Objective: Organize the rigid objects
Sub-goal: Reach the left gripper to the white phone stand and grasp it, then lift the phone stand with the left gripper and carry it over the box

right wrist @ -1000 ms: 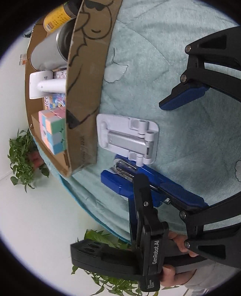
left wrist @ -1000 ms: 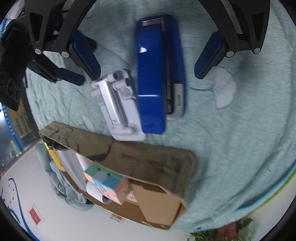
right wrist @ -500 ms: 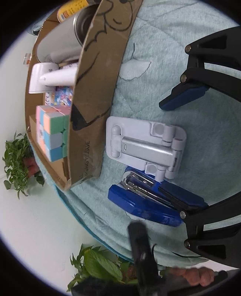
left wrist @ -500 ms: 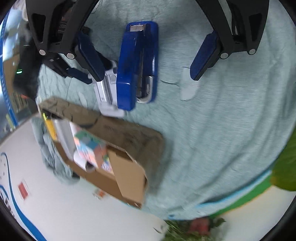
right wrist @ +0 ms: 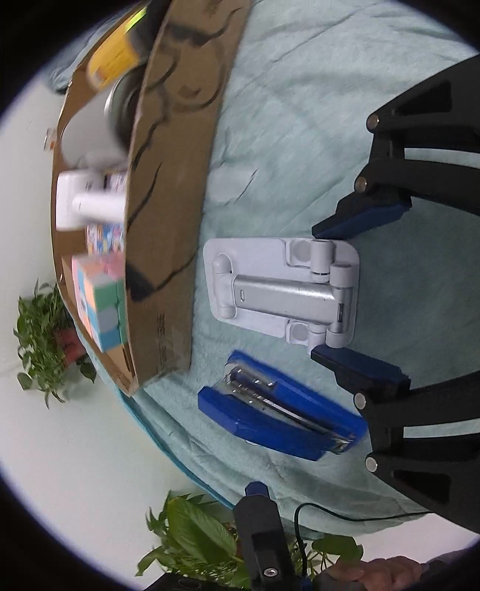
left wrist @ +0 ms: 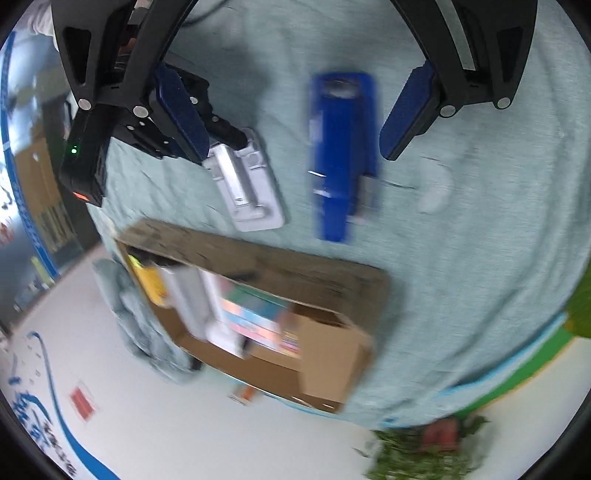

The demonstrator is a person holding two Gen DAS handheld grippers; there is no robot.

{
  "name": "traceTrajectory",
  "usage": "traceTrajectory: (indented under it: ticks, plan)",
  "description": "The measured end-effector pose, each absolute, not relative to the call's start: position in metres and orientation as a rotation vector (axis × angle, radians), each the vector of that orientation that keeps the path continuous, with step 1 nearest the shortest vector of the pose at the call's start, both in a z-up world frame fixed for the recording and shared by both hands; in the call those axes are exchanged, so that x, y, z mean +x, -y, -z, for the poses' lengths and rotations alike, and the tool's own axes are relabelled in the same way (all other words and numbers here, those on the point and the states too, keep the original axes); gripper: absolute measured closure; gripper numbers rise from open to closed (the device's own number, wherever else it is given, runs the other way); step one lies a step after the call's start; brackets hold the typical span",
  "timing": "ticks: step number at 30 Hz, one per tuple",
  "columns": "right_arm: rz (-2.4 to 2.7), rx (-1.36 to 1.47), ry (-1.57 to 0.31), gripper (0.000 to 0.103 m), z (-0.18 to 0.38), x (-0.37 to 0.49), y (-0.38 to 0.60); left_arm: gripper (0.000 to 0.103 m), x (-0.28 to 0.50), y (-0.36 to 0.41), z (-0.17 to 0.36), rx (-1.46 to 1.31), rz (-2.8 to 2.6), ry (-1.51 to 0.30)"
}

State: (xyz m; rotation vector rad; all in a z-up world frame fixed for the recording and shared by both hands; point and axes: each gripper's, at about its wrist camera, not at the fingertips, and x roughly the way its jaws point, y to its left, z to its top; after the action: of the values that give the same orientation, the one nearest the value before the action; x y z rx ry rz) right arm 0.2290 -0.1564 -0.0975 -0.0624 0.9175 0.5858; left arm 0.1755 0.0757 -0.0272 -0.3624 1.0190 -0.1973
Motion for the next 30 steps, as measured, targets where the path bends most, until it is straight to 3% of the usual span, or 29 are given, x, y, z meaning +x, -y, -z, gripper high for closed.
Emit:
traceTrajectory:
  ticks: [11, 18, 30]
  plan:
    - [-0.632, 0.241, -1.013, 0.045, 0.103, 0.174, 0.243, 0.011, 0.178, 0.034, 0.071, -0.367, 0.483, -1.211]
    - [-0.706, 0.355, -1.045, 0.045, 0.109, 0.173, 0.244, 0.057, 0.181, 0.049, 0.088, -0.346, 0.495, -1.276]
    - [-0.745, 0.179, -0.934, 0.045, 0.069, 0.179, 0.216, 0.063, 0.204, 0.025, 0.04, -0.32, 0.434, -1.109]
